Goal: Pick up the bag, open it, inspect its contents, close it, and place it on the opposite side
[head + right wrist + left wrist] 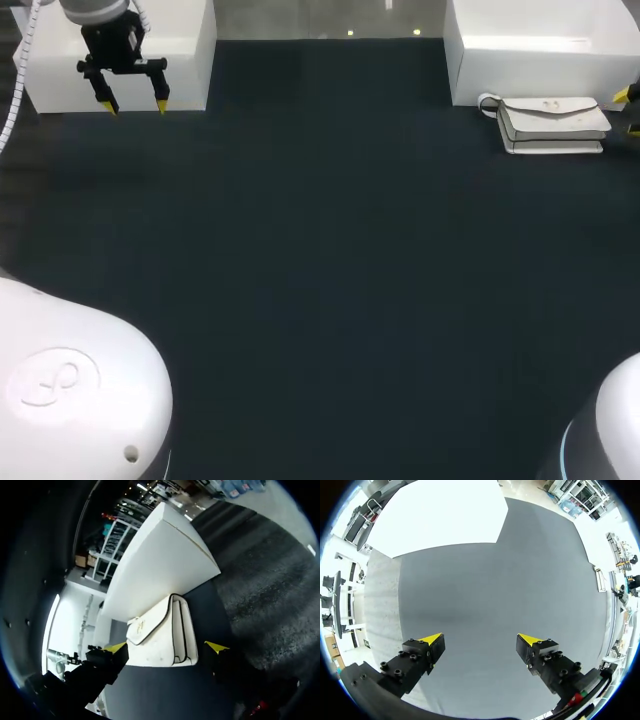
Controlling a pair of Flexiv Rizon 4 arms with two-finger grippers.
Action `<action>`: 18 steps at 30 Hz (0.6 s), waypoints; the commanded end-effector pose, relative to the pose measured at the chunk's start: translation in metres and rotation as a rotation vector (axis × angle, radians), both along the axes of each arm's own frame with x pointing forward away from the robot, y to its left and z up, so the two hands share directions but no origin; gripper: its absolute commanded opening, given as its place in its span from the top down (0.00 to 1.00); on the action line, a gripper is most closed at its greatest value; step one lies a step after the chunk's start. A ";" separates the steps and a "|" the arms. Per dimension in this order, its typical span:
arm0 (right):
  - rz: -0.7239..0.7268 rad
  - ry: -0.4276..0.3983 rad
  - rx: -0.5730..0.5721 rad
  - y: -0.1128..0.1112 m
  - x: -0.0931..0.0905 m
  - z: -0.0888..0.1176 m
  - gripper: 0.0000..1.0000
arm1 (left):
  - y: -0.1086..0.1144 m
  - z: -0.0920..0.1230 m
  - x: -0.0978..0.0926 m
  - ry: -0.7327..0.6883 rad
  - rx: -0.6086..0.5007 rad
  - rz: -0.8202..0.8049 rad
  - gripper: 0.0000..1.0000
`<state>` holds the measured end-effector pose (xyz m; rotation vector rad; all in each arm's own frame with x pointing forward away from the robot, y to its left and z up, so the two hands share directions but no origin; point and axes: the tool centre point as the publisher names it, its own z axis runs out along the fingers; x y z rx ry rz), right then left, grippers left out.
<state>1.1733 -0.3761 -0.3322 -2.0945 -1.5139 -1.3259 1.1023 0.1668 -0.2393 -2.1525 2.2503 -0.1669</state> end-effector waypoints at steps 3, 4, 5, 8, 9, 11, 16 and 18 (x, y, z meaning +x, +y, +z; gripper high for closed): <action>0.414 0.396 -0.072 0.003 -0.018 0.026 0.00 | 0.000 0.000 0.000 0.001 0.001 0.000 0.00; 0.399 0.398 -0.109 0.004 -0.021 0.030 0.00 | 0.000 0.000 0.000 0.001 0.001 0.000 0.00; 0.390 0.401 -0.134 0.005 -0.024 0.033 0.00 | 0.000 0.000 0.000 0.001 0.001 0.000 0.00; 0.357 0.396 -0.227 0.010 -0.034 0.046 0.00 | 0.000 0.000 0.000 0.001 0.001 0.000 0.00; 0.350 0.397 -0.249 0.012 -0.037 0.050 0.00 | 0.000 0.000 0.000 0.001 0.001 0.000 0.00; 0.339 0.400 -0.297 0.018 -0.043 0.057 0.00 | 0.000 0.000 0.000 0.001 0.001 0.000 0.00; 0.314 0.411 -0.409 0.034 -0.056 0.068 0.00 | 0.000 0.000 0.000 0.001 0.001 0.000 0.00; 0.315 0.412 -0.435 0.040 -0.060 0.072 0.00 | 0.000 0.000 0.000 0.001 0.001 0.000 0.00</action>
